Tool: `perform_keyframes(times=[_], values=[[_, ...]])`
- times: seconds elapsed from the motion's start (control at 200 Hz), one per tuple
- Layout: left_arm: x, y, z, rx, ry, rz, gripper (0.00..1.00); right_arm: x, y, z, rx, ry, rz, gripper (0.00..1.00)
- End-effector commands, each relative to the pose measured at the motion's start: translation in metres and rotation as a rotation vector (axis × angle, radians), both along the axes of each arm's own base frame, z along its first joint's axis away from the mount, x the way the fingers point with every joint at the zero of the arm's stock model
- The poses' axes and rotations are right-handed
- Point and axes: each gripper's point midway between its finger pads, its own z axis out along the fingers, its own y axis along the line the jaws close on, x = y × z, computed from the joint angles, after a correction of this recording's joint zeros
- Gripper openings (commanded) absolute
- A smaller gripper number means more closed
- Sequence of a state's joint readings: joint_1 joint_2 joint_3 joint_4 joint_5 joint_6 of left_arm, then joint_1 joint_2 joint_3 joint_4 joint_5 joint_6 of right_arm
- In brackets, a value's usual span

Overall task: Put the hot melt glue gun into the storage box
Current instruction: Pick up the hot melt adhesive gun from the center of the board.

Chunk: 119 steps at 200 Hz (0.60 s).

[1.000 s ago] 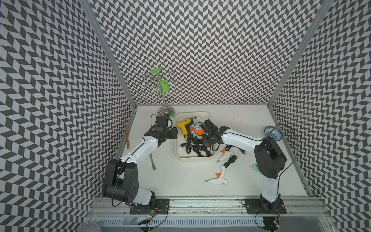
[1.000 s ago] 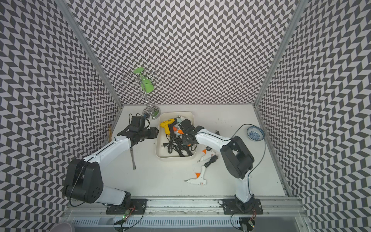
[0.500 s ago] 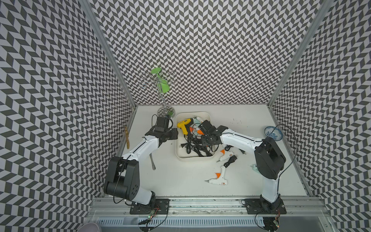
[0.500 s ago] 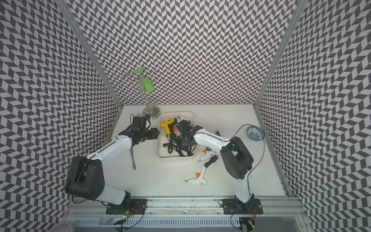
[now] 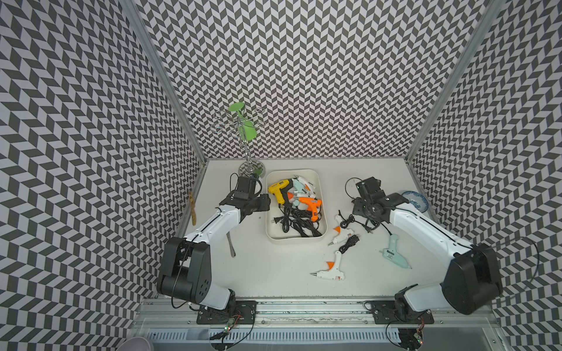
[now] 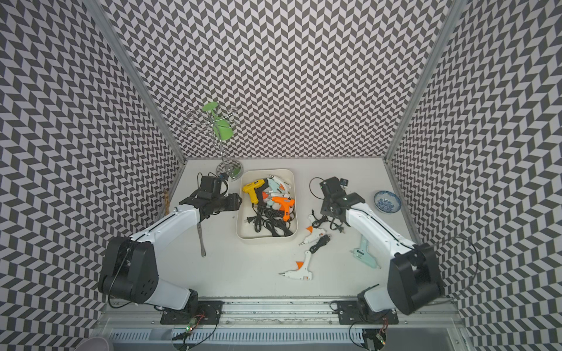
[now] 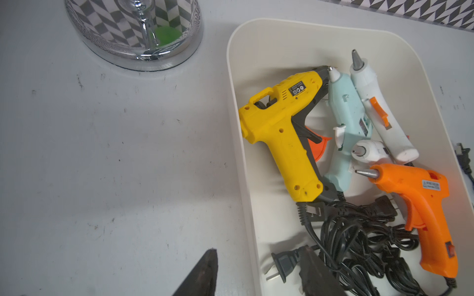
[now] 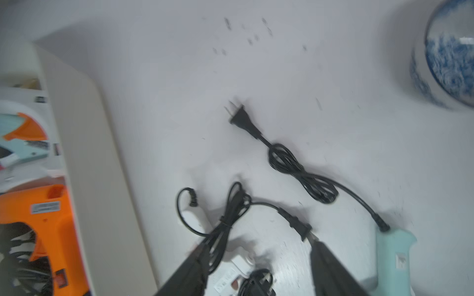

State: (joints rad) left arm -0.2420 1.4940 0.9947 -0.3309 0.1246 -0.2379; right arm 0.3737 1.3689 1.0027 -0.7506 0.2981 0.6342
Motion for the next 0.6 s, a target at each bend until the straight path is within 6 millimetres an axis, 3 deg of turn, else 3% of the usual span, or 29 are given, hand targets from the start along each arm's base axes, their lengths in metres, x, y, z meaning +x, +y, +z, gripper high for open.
perform_keyframes(times=[0.0, 0.06, 0.265, 0.461, 0.591], values=[[-0.003, -0.01, 0.014, -0.048, -0.029, -0.029, 0.56, -0.021, -0.027, -0.015, 0.036, -0.025, -0.128, 0.72], [-0.003, -0.014, 0.016, -0.059, -0.031, -0.041, 0.56, -0.027, -0.042, -0.024, 0.063, -0.028, -0.184, 0.8], [-0.008, -0.018, 0.025, -0.071, -0.053, -0.06, 0.57, -0.034, -0.083, -0.039, 0.001, 0.036, -0.26, 0.8], [-0.008, -0.021, 0.039, -0.085, -0.08, -0.072, 0.57, -0.05, -0.096, -0.074, 0.052, 0.167, -0.283, 0.78], [-0.012, -0.021, 0.044, -0.094, -0.099, -0.077, 0.57, -0.049, -0.102, -0.088, 0.035, 0.198, -0.271, 0.77]])
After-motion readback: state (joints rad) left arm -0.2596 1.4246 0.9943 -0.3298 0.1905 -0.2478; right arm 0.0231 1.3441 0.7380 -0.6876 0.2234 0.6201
